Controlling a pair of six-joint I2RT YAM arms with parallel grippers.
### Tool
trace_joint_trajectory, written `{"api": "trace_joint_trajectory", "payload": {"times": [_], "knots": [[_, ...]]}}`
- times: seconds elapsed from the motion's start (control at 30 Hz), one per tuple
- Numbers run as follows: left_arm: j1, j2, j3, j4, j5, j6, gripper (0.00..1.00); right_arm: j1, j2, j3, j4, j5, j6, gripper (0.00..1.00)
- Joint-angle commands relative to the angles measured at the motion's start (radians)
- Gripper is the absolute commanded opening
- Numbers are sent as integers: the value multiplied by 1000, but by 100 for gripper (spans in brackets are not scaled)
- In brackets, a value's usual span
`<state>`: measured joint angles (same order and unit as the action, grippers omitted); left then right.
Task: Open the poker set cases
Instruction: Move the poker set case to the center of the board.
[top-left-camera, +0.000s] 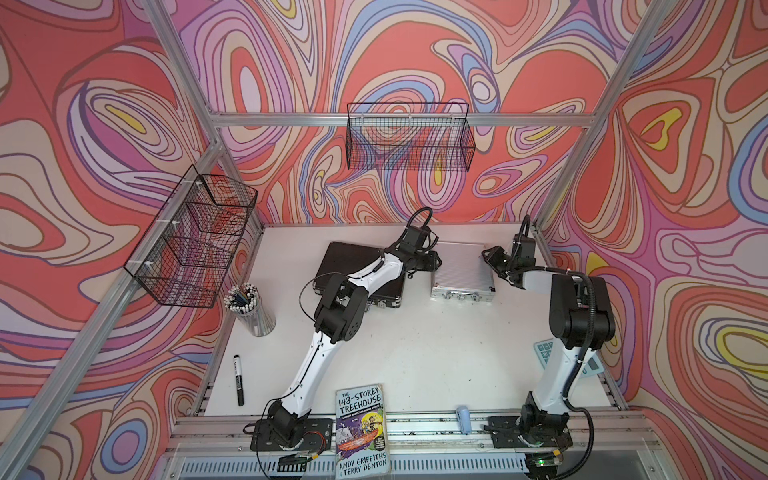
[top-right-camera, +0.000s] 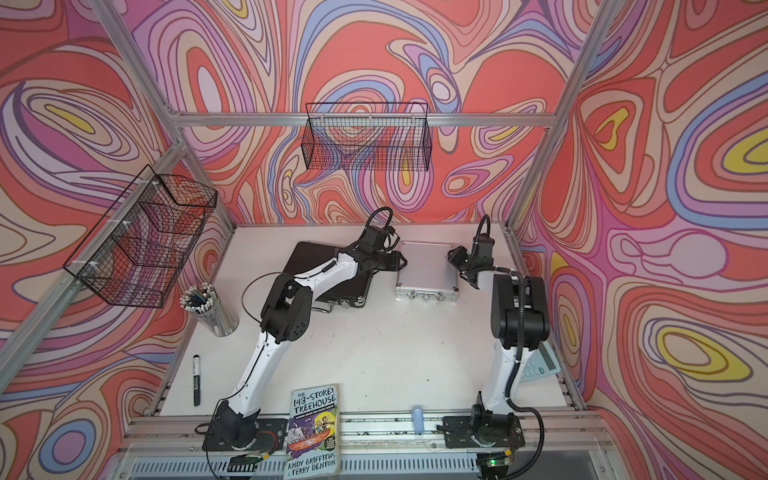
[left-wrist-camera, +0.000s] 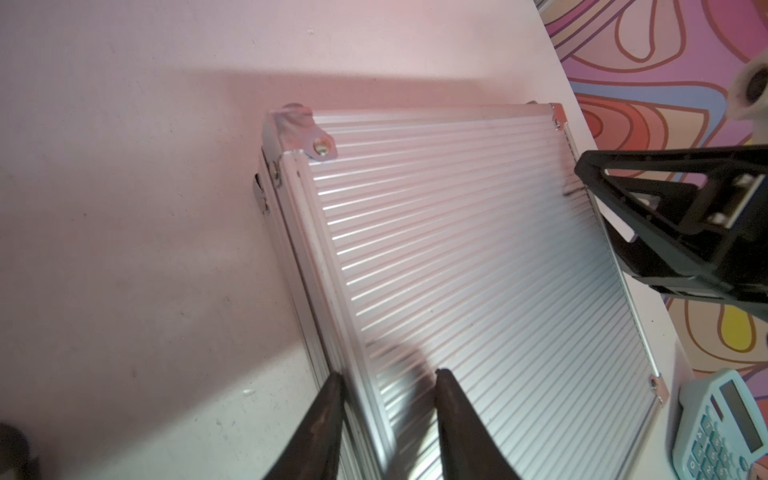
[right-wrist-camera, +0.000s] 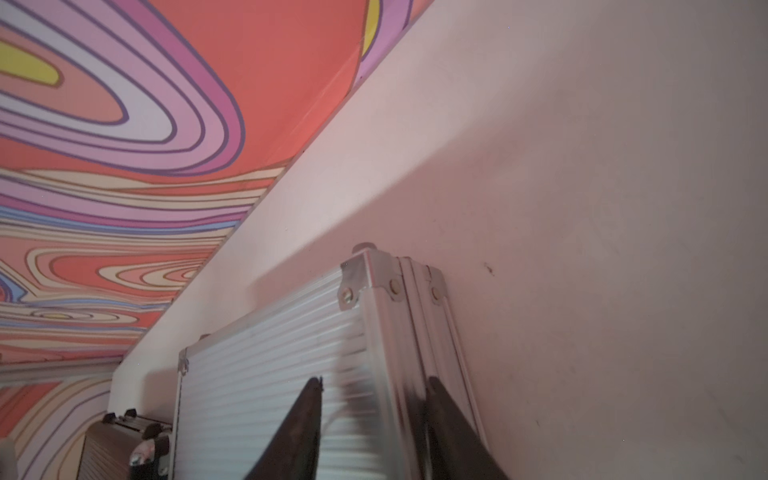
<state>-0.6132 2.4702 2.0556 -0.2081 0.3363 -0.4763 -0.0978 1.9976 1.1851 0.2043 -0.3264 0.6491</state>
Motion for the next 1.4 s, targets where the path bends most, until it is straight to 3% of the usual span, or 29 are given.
{"api": "trace_joint_trajectory", "payload": {"times": [0.0, 0.17, 0.4, 0.77, 1.0, 1.2, 1.37], "knots": [[5, -46, -90, 40, 20, -17, 51, 55, -16, 28, -102, -71, -35, 49], [15, -137, -162, 65, 4, 18, 54, 55, -100, 48, -226, 5, -88, 54], [1, -242, -256, 52, 1, 85, 54, 55, -329, -58, -381, 112, -144, 55], [-56, -367, -358, 11, 54, 169, 53, 76, -566, -291, -488, 97, 6, 52], [-124, -404, -435, -17, 73, 270, 52, 135, -590, -438, -359, 47, 173, 49], [-128, -394, -450, -15, 127, 256, 51, 222, -526, -508, -218, 75, 324, 48], [-127, -391, -468, 13, 125, 241, 51, 227, -542, -610, -59, 110, 489, 49]]}}
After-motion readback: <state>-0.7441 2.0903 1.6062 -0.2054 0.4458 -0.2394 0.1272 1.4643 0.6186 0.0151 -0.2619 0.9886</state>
